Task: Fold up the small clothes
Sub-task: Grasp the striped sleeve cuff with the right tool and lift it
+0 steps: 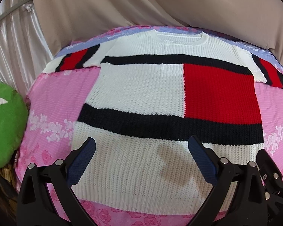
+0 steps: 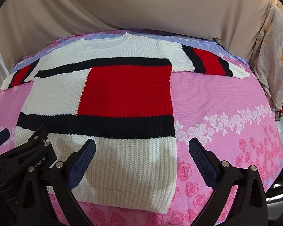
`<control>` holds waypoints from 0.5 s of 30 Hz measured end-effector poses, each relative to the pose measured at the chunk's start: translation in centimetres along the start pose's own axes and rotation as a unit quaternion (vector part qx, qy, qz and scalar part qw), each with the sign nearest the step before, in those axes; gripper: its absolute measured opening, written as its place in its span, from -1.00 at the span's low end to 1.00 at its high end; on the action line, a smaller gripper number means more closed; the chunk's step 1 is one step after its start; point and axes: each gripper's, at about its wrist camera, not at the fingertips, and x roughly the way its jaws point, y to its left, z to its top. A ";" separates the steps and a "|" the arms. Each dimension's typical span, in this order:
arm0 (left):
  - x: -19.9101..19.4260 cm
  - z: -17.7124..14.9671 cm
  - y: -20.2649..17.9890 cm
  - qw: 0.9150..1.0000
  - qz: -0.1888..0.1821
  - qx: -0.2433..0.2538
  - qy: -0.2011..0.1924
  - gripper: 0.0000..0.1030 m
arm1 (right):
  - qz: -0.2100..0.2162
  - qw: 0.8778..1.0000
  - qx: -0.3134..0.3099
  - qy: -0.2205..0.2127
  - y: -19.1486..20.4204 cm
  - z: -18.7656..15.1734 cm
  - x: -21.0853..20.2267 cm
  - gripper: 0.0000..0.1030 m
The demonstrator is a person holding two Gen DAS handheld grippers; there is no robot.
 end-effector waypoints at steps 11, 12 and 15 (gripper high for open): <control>0.8 0.9 1.1 0.997 -0.039 -0.071 0.009 0.81 | -0.038 0.991 0.131 -0.013 -18.4 8.8 7.9 0.89; 0.9 0.9 1.3 0.995 -0.045 -0.086 0.016 0.80 | -0.052 0.988 0.144 -0.020 -21.3 10.8 9.0 0.89; 1.4 0.7 1.8 0.990 -0.048 -0.127 0.034 0.80 | -0.075 0.979 0.187 -0.008 -28.2 15.3 13.1 0.89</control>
